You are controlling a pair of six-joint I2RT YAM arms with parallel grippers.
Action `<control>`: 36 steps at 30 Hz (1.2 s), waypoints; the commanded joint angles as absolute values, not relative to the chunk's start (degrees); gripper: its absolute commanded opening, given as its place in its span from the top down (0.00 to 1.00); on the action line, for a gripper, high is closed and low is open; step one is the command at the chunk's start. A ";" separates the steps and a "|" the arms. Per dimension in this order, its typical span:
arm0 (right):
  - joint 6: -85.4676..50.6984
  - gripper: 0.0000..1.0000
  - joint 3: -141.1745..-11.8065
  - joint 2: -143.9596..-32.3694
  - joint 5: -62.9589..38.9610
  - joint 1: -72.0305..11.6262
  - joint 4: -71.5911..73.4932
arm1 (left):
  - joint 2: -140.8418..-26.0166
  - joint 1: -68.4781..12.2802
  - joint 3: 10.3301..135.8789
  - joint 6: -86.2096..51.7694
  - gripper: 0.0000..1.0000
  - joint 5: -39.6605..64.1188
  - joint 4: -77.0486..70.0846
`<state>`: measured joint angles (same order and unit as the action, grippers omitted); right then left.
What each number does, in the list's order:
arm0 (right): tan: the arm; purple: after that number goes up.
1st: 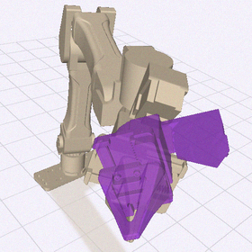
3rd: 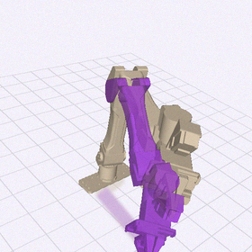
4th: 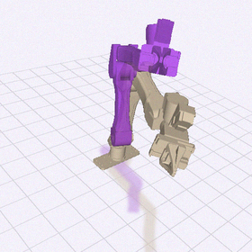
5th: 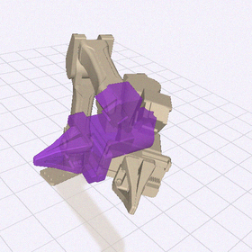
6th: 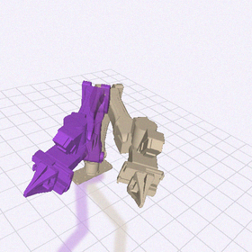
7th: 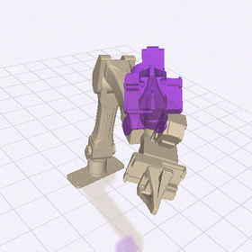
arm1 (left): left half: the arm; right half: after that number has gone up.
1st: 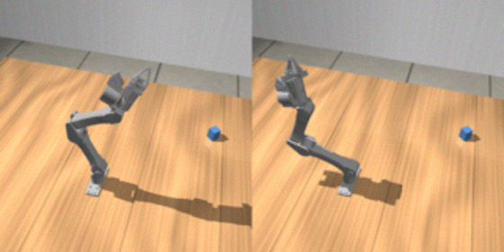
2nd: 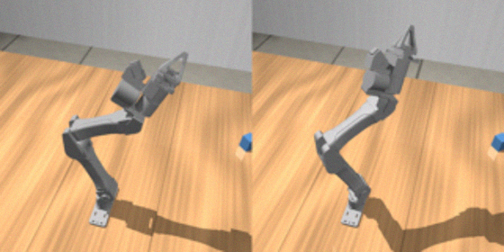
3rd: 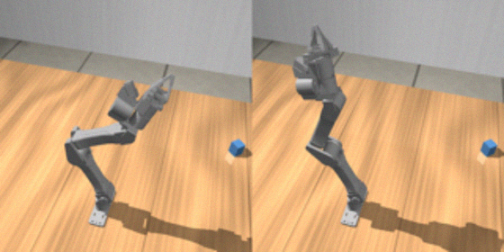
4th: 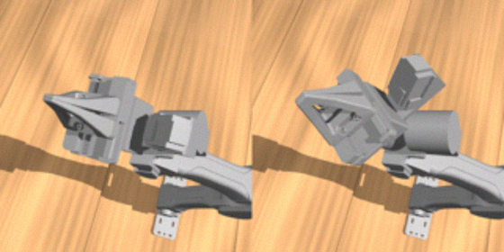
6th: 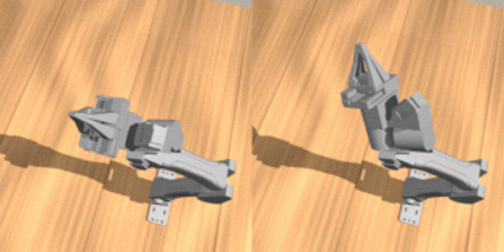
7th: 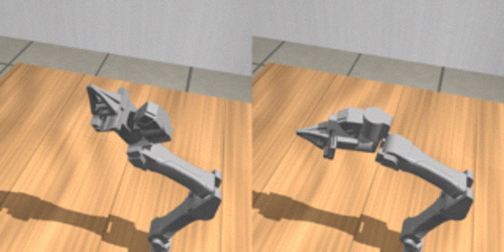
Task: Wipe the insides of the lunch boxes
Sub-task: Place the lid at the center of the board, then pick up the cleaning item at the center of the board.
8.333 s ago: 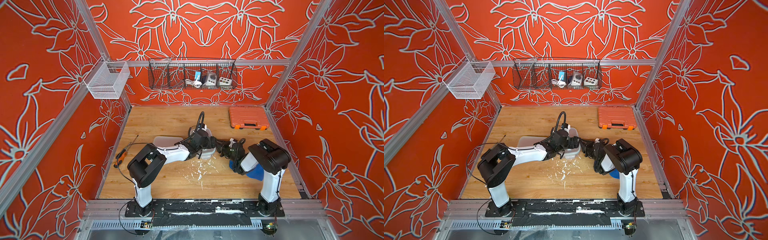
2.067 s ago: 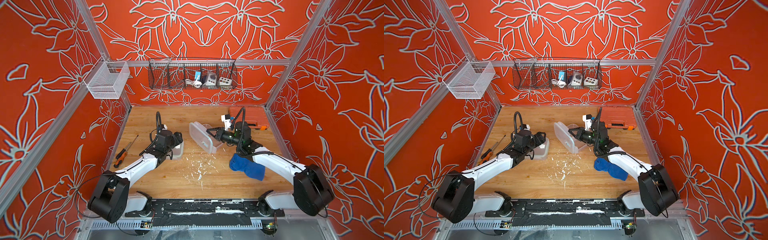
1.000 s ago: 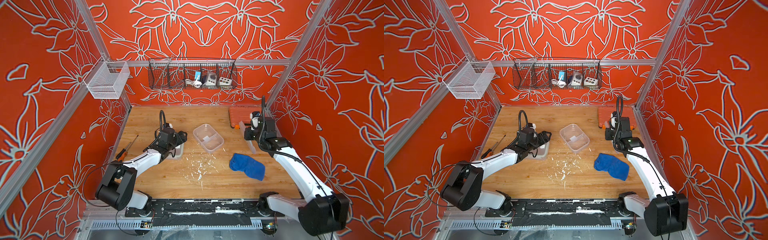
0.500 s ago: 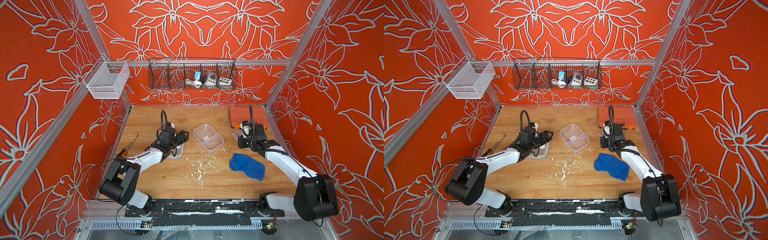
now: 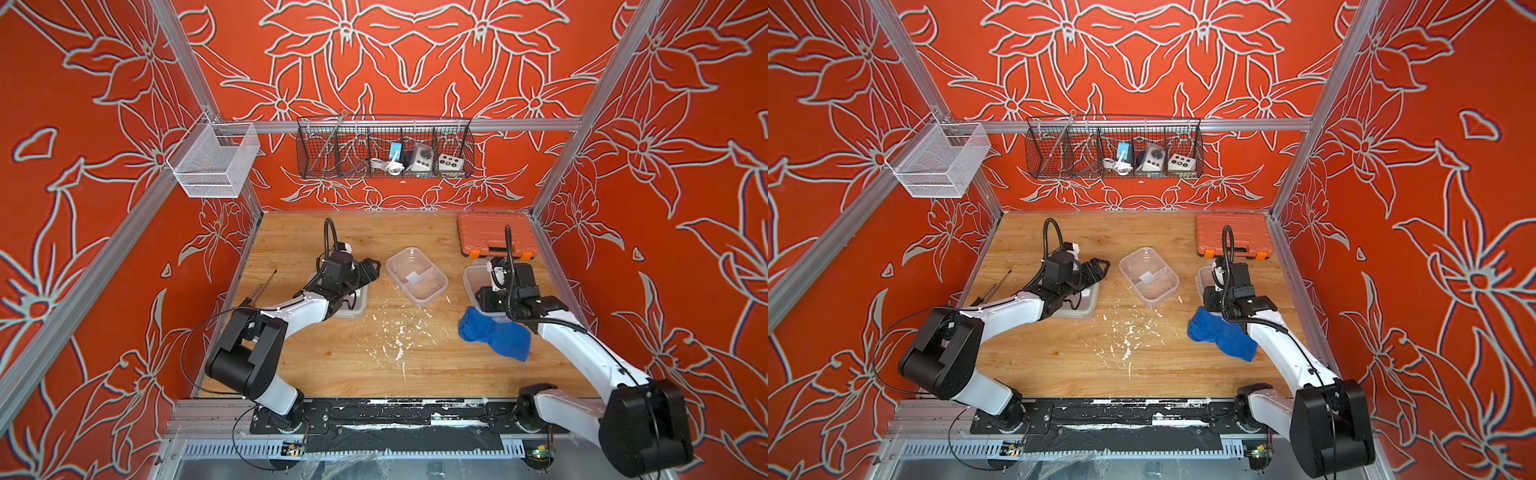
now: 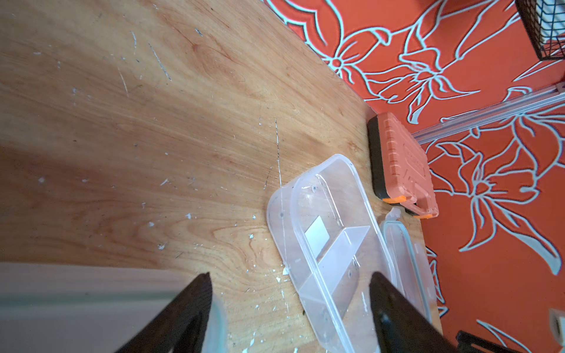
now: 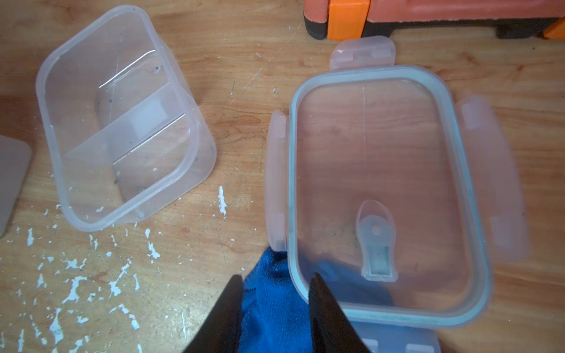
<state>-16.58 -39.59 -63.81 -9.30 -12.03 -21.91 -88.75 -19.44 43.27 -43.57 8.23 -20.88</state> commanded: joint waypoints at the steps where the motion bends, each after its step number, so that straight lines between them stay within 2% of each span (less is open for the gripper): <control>1: -25.23 0.57 -42.40 -61.93 -10.67 -12.21 -32.93 | -89.91 -19.34 43.25 -44.02 0.19 8.66 -18.50; 4: -29.08 0.55 -44.71 -62.95 -13.93 -12.22 -44.33 | -90.16 -19.34 43.42 -43.95 0.19 8.83 -18.37; 6: -30.71 0.54 -45.09 -62.84 -12.60 -12.23 -49.60 | -90.57 -19.42 43.67 -44.03 0.19 9.16 -18.46; 11: -34.25 0.53 -43.93 -62.02 -14.25 -12.22 -54.95 | -91.07 -19.92 43.95 -43.86 0.19 9.34 -18.46; 17: -34.30 0.48 -42.98 -67.47 -14.39 -12.05 -52.76 | -92.15 -20.43 44.92 -43.87 0.19 9.88 -18.29; 22: -31.85 0.46 -45.88 -72.05 -8.87 -12.00 -51.67 | -93.22 -21.83 46.81 -43.16 0.19 10.20 -17.33; 27: -30.85 0.45 -44.93 -78.86 -8.88 -11.77 -49.54 | -94.26 -22.02 47.85 -43.13 0.19 10.41 -17.06; 33: -30.93 0.45 -43.13 -79.30 -5.55 -11.76 -44.88 | -95.03 -22.06 49.09 -41.83 0.19 10.30 -15.82; 35: -30.78 0.50 -41.72 -81.12 -6.63 -11.71 -42.49 | -95.81 -22.05 49.62 -41.97 0.19 10.84 -15.97; 36: -30.41 0.57 -41.54 -82.54 -7.78 -11.74 -42.12 | -96.14 -22.06 49.98 -42.01 0.19 11.10 -15.95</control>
